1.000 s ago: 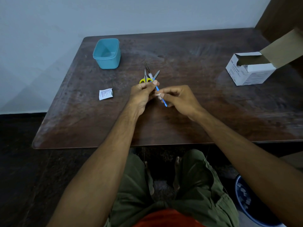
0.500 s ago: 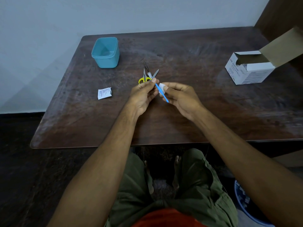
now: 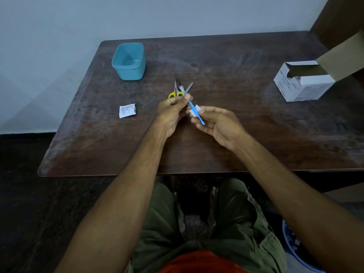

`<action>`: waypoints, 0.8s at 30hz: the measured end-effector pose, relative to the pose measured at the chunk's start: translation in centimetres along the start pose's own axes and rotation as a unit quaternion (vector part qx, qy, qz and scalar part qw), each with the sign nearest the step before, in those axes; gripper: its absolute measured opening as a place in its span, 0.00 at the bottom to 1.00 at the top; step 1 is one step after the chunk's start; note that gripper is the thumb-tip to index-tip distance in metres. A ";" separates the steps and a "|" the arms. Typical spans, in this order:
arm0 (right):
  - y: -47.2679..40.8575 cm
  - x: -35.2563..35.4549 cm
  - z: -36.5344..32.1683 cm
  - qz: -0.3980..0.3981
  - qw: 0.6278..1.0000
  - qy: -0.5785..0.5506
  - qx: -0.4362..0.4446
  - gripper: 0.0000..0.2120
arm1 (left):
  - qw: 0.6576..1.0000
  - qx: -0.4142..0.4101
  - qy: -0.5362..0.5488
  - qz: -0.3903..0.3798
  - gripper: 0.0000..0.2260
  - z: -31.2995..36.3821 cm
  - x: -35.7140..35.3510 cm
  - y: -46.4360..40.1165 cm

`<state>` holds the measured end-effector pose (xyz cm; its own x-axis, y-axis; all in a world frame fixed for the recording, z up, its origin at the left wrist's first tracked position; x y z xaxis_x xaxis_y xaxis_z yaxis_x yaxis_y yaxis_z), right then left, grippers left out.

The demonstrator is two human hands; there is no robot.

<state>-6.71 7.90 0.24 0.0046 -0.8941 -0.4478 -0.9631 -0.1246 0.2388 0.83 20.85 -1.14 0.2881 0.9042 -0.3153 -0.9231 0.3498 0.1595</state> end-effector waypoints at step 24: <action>1.2 -1.5 -1.1 0.050 0.765 0.611 0.200 0.10 | 0.998 0.030 -0.048 0.017 0.08 -0.2 -0.3 -0.5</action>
<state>-7.58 8.65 2.11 -0.0622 -0.6560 0.7522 -0.9791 -0.1059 -0.1734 1.14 20.42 -1.28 0.2818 0.9342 -0.2188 -0.9168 0.3295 0.2257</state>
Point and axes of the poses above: each hand's wrist, its own y-axis away from the middle knuckle, its own x-axis out of the back of the hand, z = x × y, the point moved 2 cm from there along -y, towards the middle knuckle, and after that the axes turned 9 degrees about -z, right-handed, at the moved point
